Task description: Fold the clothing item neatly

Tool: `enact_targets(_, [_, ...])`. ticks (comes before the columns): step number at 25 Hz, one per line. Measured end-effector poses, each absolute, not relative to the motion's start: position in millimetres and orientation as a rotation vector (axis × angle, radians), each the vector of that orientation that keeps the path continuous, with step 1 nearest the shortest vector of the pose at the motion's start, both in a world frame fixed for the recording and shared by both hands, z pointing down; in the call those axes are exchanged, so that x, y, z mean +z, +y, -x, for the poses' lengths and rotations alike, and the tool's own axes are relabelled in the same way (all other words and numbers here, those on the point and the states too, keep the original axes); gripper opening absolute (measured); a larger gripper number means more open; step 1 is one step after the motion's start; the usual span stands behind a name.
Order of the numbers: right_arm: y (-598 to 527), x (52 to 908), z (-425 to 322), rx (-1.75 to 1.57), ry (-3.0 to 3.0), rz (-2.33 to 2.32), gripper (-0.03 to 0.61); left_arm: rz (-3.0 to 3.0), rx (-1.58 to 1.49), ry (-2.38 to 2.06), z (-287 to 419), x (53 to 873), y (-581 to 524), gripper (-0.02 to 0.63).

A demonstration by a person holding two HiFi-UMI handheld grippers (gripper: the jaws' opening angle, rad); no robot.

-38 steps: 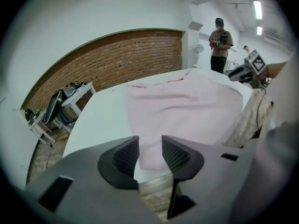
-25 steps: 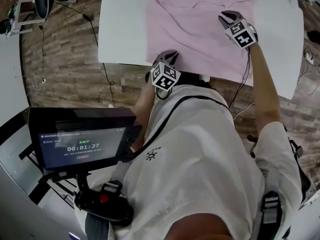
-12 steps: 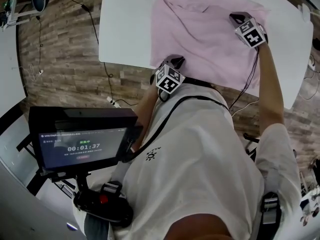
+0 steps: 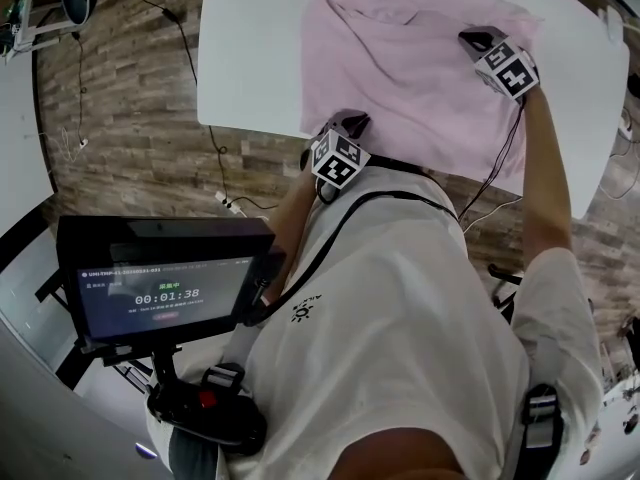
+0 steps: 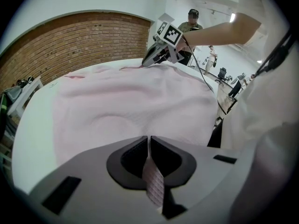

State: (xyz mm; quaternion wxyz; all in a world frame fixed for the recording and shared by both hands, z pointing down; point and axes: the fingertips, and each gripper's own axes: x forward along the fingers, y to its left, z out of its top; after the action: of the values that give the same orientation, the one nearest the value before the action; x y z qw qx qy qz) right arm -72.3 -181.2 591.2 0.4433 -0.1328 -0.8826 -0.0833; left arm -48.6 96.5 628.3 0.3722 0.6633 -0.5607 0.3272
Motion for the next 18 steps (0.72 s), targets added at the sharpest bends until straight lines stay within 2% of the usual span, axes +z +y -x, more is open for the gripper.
enact_targets(2, [-178.2, 588.6, 71.5, -0.161, -2.208, 0.357, 0.003, -1.698, 0.839, -1.434, 48.3, 627.7, 98.1, 0.005])
enact_targets(4, [-169.2, 594.7, 72.3, -0.135, -2.182, 0.412, 0.078, -1.696, 0.838, -1.433, 48.0, 627.6, 98.9, 0.005])
enact_targets(5, [-165.7, 600.8, 73.0, -0.151, -2.156, 0.434, 0.08, -1.695, 0.838, -1.434, 48.2, 627.7, 98.5, 0.005])
enact_targets(6, [-163.6, 606.1, 73.9, -0.173, -2.135, 0.449, 0.077, -1.693, 0.838, -1.435, 48.3, 627.9, 98.0, 0.005])
enact_targets(8, [-162.8, 606.6, 76.5, -0.183, -2.139, 0.451, 0.011, -1.692, 0.838, -1.435, 47.8, 628.3, 97.9, 0.005])
enact_targets(18, [-211.4, 589.2, 61.0, -0.152, -2.219, 0.249, 0.016, -1.659, 0.757, -1.426, 40.4, 633.3, 101.1, 0.005])
